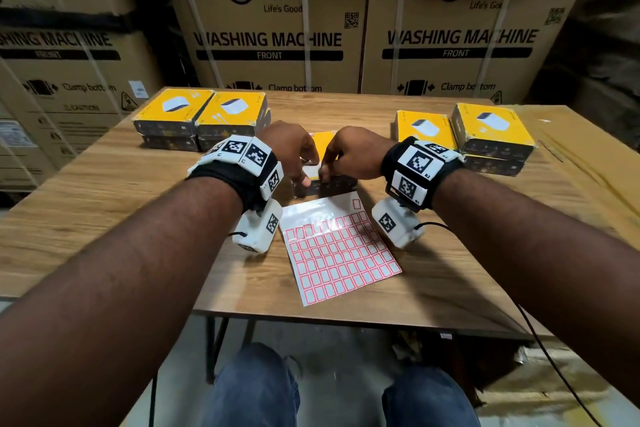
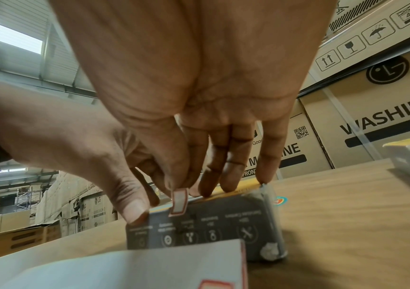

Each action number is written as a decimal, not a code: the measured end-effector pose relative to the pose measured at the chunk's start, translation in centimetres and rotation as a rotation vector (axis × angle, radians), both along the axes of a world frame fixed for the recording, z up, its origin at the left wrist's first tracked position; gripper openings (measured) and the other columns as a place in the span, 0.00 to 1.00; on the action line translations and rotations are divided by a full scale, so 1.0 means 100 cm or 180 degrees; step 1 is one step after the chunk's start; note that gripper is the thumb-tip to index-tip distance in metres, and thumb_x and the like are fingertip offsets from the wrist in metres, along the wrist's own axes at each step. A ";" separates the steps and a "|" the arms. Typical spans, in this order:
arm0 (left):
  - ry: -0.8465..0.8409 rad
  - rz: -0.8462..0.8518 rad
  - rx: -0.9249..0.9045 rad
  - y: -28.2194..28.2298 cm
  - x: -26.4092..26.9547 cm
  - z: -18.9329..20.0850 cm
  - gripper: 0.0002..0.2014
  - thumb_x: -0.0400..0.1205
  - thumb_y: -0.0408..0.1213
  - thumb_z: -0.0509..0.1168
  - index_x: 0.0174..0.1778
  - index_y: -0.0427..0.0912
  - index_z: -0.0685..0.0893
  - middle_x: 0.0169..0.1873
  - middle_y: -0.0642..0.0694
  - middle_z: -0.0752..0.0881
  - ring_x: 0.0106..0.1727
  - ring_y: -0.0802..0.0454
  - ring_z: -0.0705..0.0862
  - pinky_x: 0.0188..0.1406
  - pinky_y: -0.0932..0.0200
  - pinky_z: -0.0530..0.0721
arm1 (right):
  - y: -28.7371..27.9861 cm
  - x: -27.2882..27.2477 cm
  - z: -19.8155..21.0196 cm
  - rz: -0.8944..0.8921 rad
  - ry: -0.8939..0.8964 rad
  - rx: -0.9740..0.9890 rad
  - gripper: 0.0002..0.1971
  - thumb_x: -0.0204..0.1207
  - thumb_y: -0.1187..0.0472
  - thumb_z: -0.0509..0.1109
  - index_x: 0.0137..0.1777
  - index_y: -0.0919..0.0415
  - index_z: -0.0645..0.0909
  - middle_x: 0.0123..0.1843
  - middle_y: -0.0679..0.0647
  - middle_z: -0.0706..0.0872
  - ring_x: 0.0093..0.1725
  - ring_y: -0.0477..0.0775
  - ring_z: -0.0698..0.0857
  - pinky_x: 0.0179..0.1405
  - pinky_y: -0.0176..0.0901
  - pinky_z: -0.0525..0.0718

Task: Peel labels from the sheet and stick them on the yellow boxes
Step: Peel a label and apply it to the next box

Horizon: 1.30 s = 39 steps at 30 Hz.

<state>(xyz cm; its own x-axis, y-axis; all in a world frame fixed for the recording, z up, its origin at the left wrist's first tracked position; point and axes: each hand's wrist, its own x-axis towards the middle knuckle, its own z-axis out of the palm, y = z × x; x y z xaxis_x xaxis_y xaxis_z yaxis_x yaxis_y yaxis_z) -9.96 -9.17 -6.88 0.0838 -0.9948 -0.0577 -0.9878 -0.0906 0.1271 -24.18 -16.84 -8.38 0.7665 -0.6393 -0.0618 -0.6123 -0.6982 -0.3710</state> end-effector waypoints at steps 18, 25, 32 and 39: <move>-0.0068 0.0017 0.0018 -0.003 0.003 -0.001 0.27 0.69 0.44 0.82 0.64 0.50 0.87 0.59 0.52 0.88 0.59 0.52 0.85 0.50 0.63 0.77 | 0.011 -0.002 0.005 0.0261 0.0118 -0.0340 0.08 0.75 0.62 0.77 0.53 0.55 0.90 0.40 0.43 0.82 0.45 0.47 0.81 0.32 0.34 0.74; -0.0051 0.0043 0.0011 -0.003 0.002 -0.001 0.27 0.69 0.43 0.82 0.65 0.51 0.86 0.59 0.53 0.89 0.60 0.53 0.85 0.56 0.61 0.80 | 0.011 -0.001 0.003 0.0301 0.0113 -0.0554 0.09 0.76 0.61 0.75 0.56 0.56 0.89 0.42 0.45 0.80 0.45 0.49 0.80 0.37 0.37 0.75; -0.0119 0.0117 0.0021 -0.007 0.005 -0.001 0.25 0.66 0.45 0.83 0.60 0.49 0.88 0.53 0.53 0.90 0.55 0.51 0.87 0.52 0.60 0.83 | 0.012 -0.001 0.003 0.0491 0.0168 -0.0844 0.09 0.74 0.58 0.76 0.53 0.52 0.88 0.44 0.44 0.83 0.39 0.43 0.77 0.31 0.32 0.69; -0.0117 0.0172 0.0046 -0.009 0.008 -0.002 0.24 0.64 0.47 0.84 0.55 0.48 0.90 0.47 0.50 0.91 0.50 0.50 0.88 0.53 0.54 0.86 | 0.009 -0.002 -0.004 0.0399 0.0015 -0.1078 0.19 0.68 0.51 0.79 0.57 0.51 0.81 0.48 0.45 0.87 0.45 0.50 0.83 0.41 0.44 0.81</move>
<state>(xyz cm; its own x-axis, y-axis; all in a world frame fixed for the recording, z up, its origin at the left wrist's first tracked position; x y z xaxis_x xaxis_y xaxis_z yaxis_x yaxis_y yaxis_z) -9.16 -10.09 -7.09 0.1396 -0.9879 -0.0679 -0.9854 -0.1454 0.0890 -24.38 -15.98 -8.82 0.8404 -0.5252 0.1337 -0.5153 -0.8508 -0.1030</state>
